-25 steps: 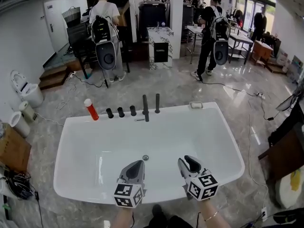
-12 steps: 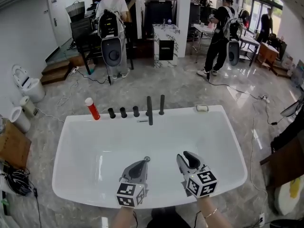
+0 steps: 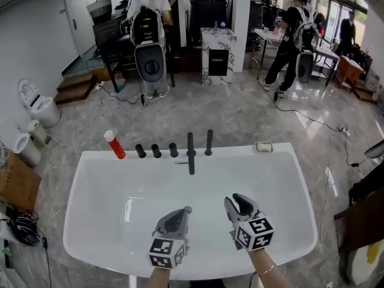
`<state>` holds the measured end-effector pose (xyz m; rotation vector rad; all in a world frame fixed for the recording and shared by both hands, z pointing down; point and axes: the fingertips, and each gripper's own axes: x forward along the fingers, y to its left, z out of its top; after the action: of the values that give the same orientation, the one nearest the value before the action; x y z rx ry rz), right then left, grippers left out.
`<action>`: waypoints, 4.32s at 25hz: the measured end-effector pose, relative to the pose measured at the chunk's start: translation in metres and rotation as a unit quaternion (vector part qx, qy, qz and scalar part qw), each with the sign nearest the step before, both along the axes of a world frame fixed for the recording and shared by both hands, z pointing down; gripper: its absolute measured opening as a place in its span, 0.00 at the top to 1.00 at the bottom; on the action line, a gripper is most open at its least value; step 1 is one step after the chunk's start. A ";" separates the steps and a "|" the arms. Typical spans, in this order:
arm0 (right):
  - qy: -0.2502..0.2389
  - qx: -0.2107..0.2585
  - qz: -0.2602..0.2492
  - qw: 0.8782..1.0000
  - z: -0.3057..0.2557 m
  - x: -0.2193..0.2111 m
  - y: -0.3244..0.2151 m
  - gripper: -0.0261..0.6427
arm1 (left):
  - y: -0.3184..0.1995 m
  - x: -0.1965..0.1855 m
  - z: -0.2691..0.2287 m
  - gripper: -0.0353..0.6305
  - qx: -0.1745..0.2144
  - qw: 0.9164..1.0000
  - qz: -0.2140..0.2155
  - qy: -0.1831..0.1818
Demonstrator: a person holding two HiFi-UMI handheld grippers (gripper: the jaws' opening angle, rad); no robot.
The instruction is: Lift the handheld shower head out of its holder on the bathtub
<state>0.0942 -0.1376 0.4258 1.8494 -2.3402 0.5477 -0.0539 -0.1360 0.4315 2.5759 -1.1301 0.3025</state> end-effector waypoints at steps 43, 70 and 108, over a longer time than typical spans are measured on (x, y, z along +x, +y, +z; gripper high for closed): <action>0.085 -0.028 -0.060 0.994 0.271 0.089 -0.377 0.79 | -0.233 0.112 0.212 0.92 -0.046 0.998 -0.044 0.001; 0.064 -0.051 -0.023 0.996 0.312 0.079 -0.462 0.69 | -0.244 0.094 0.225 0.92 -0.056 0.996 -0.071 0.021; 0.107 0.019 0.000 0.994 0.178 0.065 -0.395 0.76 | -0.211 0.070 0.133 0.92 -0.026 0.997 -0.064 0.044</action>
<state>0.1590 -0.5327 0.6041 1.8242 -2.2247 0.2894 0.0166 -0.3468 0.5648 2.4324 -1.2321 0.1850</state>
